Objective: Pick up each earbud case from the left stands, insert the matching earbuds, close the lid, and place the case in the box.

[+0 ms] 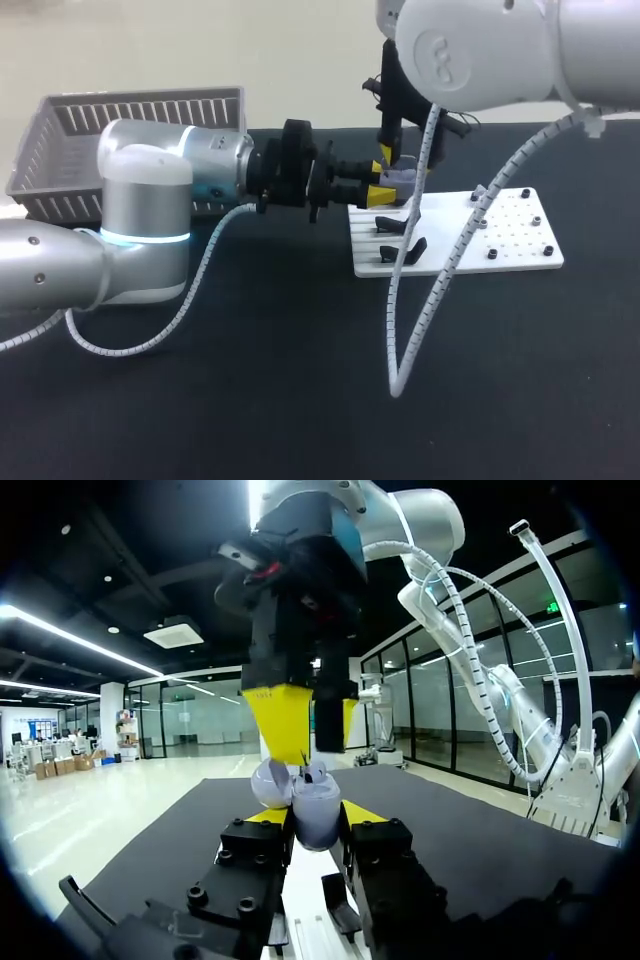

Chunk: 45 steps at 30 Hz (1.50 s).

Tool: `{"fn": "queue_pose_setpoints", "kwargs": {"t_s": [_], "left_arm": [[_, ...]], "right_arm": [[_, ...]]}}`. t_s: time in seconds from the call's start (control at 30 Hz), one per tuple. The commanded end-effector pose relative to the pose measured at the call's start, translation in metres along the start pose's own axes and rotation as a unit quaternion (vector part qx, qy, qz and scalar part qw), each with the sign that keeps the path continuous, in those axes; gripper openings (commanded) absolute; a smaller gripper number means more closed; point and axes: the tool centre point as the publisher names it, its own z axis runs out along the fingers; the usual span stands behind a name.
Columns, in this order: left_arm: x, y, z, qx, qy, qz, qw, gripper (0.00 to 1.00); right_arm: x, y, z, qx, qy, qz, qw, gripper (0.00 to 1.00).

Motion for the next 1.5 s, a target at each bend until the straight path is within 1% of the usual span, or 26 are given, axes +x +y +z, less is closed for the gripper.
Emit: {"fn": "queue_pose_setpoints", "kwargs": {"t_s": [0.03, 0.13, 0.17, 0.2, 0.27, 0.47, 0.63, 0.73, 0.87, 0.97, 1.1, 1.17, 1.23, 1.5], "left_arm": [[0.000, -0.003, 0.001, -0.001, -0.001, 0.002, 1.000, 0.00], [0.000, -0.003, 0.001, -0.001, -0.001, 0.002, 1.000, 0.00], [0.000, -0.003, 0.001, -0.001, -0.001, 0.002, 1.000, 0.00], [0.000, -0.003, 0.001, -0.001, -0.001, 0.002, 1.000, 0.00], [0.000, -0.003, 0.001, -0.001, -0.001, 0.002, 1.000, 0.00], [0.000, -0.003, 0.001, -0.001, -0.001, 0.002, 1.000, 0.00], [0.000, -0.003, 0.001, -0.001, -0.001, 0.002, 1.000, 0.00], [0.000, -0.003, 0.001, -0.001, -0.001, 0.002, 1.000, 0.00], [0.000, -0.003, 0.001, -0.001, -0.001, 0.002, 1.000, 0.00], [0.000, -0.003, 0.001, -0.001, -0.001, 0.002, 1.000, 0.00], [0.000, -0.003, 0.001, -0.001, -0.001, 0.002, 1.000, 0.00], [0.000, -0.003, 0.001, -0.001, -0.001, 0.002, 1.000, 0.00], [0.000, -0.003, 0.001, -0.001, -0.001, 0.002, 1.000, 0.00], [0.000, -0.003, 0.001, -0.001, -0.001, 0.002, 1.000, 0.00]], "right_arm": [[0.006, -0.019, -0.010, -0.028, -0.001, -0.002, 1.000, 1.00], [0.007, -0.028, -0.016, -0.059, -0.022, -0.018, 0.998, 1.00], [0.007, -0.031, -0.019, -0.074, -0.043, -0.034, 0.996, 1.00], [0.006, -0.035, -0.021, -0.082, -0.061, -0.032, 0.994, 1.00], [-0.001, -0.043, -0.023, -0.097, -0.077, -0.023, 0.992, 1.00], [-0.028, -0.066, -0.023, -0.118, -0.112, 0.024, 0.986, 1.00], [-0.052, -0.076, -0.023, -0.124, -0.131, 0.048, 0.982, 1.00], [-0.071, -0.078, -0.017, -0.117, -0.127, 0.058, 0.983, 1.00], [-0.087, -0.076, -0.007, -0.106, -0.110, 0.061, 0.986, 1.00], [-0.096, -0.070, 0.003, -0.073, -0.080, 0.053, 0.993, 1.00], [-0.108, -0.064, 0.019, -0.050, -0.070, 0.043, 0.995, 1.00], [-0.113, -0.062, 0.027, -0.037, -0.075, 0.038, 0.996, 1.00], [-0.118, -0.061, 0.032, -0.038, -0.078, 0.035, 0.996, 1.00], [-0.118, -0.061, 0.032, -0.038, -0.078, 0.035, 0.996, 1.00]]}}
